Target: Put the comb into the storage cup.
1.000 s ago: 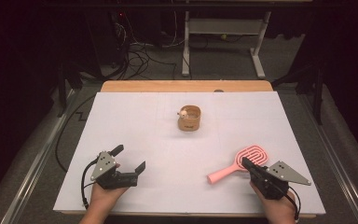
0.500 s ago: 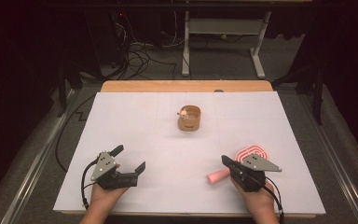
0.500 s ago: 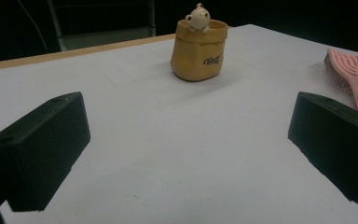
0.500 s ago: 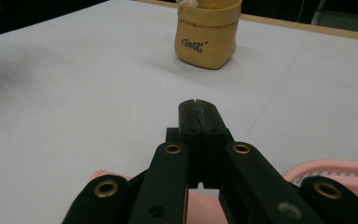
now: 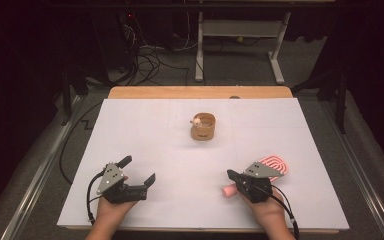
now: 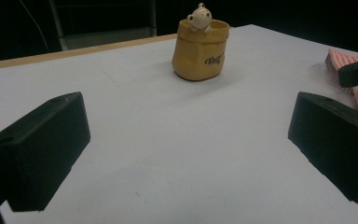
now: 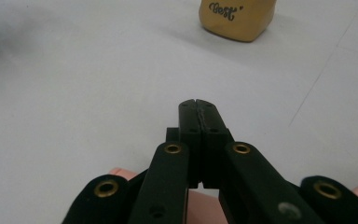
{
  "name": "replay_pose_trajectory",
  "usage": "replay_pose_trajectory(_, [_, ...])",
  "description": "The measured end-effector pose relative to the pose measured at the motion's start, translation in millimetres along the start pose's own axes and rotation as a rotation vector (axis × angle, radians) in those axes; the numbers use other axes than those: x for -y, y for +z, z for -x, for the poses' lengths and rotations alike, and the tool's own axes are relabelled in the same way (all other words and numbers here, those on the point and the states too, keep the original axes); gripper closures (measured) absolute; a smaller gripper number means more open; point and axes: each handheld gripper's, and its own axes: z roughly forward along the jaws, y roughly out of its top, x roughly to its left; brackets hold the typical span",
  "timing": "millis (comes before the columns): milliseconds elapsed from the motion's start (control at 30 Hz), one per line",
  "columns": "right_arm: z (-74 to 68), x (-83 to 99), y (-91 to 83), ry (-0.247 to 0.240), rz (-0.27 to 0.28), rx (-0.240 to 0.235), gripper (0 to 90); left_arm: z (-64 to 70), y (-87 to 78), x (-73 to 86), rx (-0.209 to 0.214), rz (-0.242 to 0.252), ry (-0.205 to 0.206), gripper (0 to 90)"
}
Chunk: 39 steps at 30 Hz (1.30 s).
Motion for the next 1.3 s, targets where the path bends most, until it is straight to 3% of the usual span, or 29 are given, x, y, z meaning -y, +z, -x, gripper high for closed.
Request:
replay_pose_trajectory(200, [-1.2,5.6,-1.9,-0.014,-0.051,-0.007,90.0,0.2,-3.9,-0.9,0.0,0.013,-0.008,0.0])
replay_pose_trajectory(633, [5.6,10.8,-8.7,-0.003,-0.086,0.003,90.0,-0.9,-2.2,-1.9,0.006,0.014,-0.002,0.0])
replay_pose_trajectory(1067, [15.7,15.9,-25.7,-0.008,-0.109,-0.035,90.0,0.4,-3.0,-2.2,0.008,0.016,-0.003,0.0])
replay_pose_trajectory(1300, [19.9,18.4,-32.0,-0.018,-0.132,-0.033,90.0,-1.7,-2.5,-1.8,0.008,0.015,-0.007,0.0])
